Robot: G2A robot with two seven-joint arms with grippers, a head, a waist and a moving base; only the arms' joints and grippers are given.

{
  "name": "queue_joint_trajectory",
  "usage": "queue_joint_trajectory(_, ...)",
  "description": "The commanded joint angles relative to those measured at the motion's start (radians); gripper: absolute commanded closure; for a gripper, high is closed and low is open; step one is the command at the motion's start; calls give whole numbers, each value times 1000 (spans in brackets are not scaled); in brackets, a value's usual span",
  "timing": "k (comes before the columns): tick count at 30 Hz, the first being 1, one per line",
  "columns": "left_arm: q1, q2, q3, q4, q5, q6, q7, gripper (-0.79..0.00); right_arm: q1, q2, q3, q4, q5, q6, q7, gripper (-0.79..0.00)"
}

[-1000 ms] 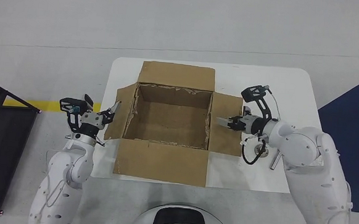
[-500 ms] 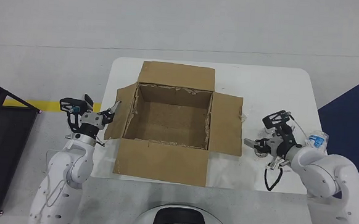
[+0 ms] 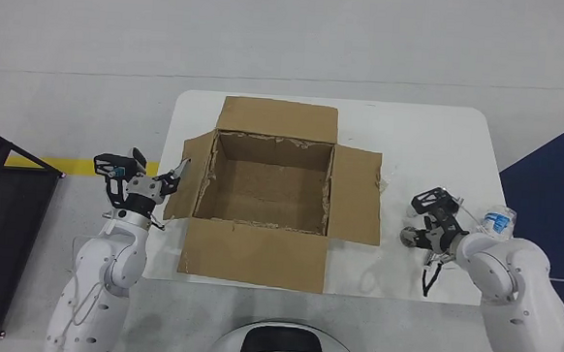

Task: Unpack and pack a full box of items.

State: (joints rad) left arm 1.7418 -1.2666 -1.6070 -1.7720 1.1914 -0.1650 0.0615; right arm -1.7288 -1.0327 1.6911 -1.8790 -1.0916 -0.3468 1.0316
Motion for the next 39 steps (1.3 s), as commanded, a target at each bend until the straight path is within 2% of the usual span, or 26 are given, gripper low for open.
queue_joint_trajectory(1,0,0,0,0,0,0,0,-785,4,0,-9,8,-8,6,0,-422)
queue_joint_trajectory(4,0,0,0,0,0,0,0,-785,7,2,-21,16,-19,2,9,-388)
queue_joint_trajectory(9,0,0,0,0,0,0,0,-785,8,3,-35,22,-18,-5,16,-376)
queue_joint_trajectory(18,0,0,0,0,0,0,0,-785,25,4,-62,52,-42,34,17,-360)
queue_joint_trajectory(23,0,0,0,0,0,0,0,-785,34,4,-83,61,-73,62,20,-326)
queue_joint_trajectory(30,0,0,0,0,0,0,0,-785,49,4,-100,76,-89,78,26,-225)
queue_joint_trajectory(31,0,0,0,0,0,0,0,-785,50,4,-101,77,-90,78,28,-188)
queue_joint_trajectory(33,0,0,0,0,0,0,0,-785,53,4,-103,78,-91,77,30,-25)
queue_joint_trajectory(34,0,0,0,0,0,0,0,-785,53,5,-100,77,-92,77,30,0)
queue_joint_trajectory(39,0,0,0,0,0,0,0,-785,23,8,-63,39,-67,71,19,0)
